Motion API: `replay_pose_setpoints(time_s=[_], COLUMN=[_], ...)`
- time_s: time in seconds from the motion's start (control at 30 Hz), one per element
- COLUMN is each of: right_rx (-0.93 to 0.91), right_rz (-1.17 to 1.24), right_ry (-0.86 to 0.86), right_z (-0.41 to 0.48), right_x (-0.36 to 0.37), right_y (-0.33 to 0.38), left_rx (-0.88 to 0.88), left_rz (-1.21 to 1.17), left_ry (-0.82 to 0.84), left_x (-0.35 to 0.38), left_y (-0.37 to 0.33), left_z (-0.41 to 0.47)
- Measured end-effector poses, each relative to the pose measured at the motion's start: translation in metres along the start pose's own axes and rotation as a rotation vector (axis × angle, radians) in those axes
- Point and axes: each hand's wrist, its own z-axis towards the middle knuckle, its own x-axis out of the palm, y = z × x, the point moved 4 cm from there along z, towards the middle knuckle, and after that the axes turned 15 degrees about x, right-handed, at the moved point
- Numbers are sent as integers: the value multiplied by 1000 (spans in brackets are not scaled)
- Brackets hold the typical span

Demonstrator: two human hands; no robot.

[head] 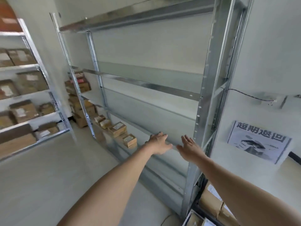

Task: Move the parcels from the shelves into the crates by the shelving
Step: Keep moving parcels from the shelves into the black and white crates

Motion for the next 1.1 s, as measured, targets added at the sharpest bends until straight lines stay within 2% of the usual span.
replay_pose_setpoints(time_s=[0.27, 0.53, 0.8, 1.1], right_rx=[-123, -273, -386, -416], right_rz=[3, -32, -91, -140], right_ry=[0, 74, 140, 213], right_z=[-4, -6, -1, 67], right_x=[15, 81, 145, 205], right_y=[161, 322, 418, 488], left_rx=[-174, -325, -427, -491], left_rz=[-32, -69, -91, -143], left_ry=[-128, -182, -176, -151], left_x=[-69, -103, -113, -125], left_y=[136, 270, 360, 453], left_z=[-103, -201, -250, -224])
